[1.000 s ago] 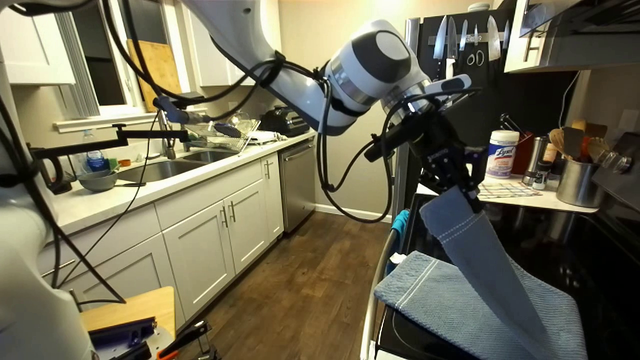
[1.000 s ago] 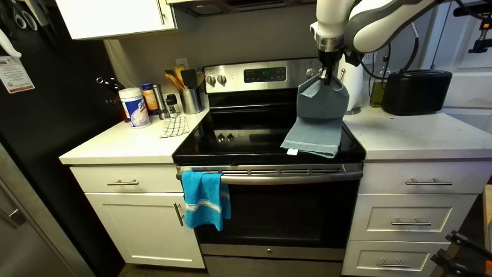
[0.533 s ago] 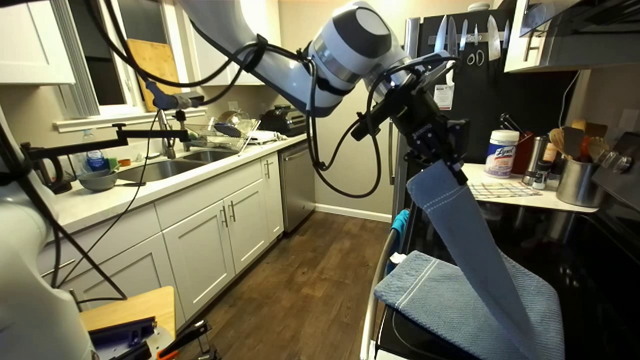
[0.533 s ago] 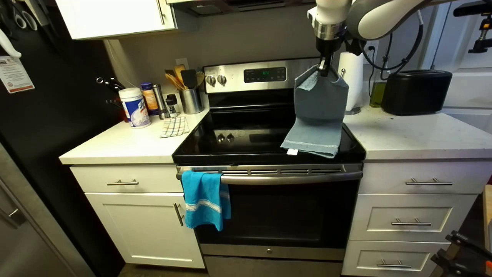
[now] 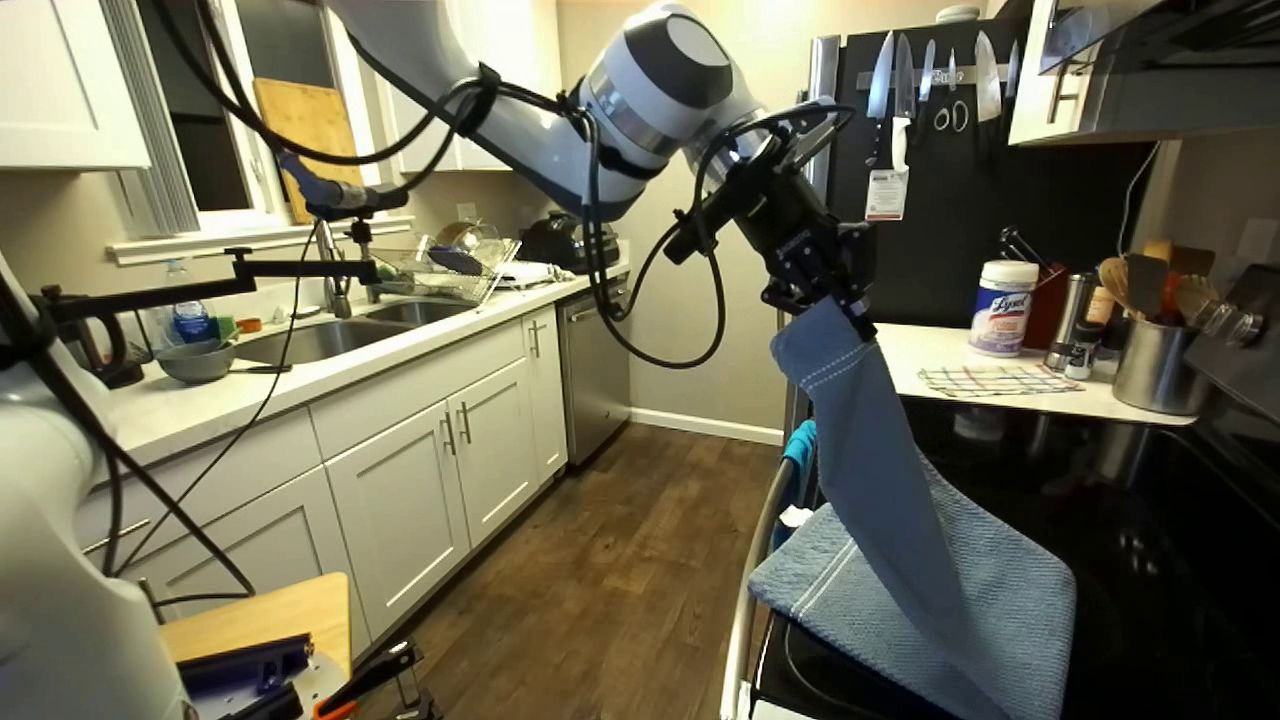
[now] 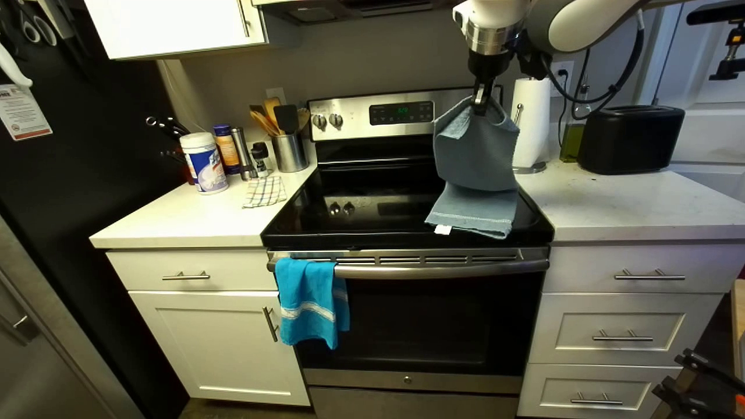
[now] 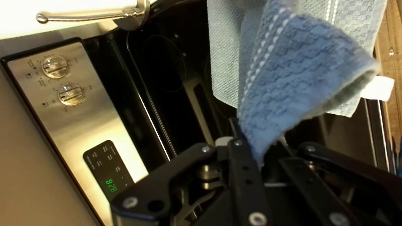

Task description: Hang the light blue towel on the oven handle

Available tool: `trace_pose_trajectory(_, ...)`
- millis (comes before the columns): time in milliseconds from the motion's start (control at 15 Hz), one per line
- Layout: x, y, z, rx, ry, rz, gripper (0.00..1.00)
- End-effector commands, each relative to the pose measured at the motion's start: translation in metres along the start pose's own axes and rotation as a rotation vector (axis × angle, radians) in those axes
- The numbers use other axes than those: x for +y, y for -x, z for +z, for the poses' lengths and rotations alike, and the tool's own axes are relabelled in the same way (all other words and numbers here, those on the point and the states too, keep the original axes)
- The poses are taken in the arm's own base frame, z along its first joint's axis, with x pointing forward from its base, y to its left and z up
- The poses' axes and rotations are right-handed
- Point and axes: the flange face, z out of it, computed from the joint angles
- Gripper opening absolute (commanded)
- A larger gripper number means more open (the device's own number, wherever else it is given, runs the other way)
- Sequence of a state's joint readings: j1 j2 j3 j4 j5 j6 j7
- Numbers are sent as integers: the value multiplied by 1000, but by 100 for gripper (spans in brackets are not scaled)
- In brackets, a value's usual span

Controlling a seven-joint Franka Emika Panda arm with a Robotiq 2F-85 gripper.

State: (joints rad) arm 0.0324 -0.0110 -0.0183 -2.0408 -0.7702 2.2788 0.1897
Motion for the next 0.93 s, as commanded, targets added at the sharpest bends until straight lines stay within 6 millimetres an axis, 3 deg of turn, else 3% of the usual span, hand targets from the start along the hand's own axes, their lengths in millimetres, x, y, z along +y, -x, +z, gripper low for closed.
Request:
trace_pose_trajectory(0, -3, 17, -25, 11, 8, -62, 2)
trace_pose_trajectory(867, -4, 68, -100, 113, -40, -147, 2)
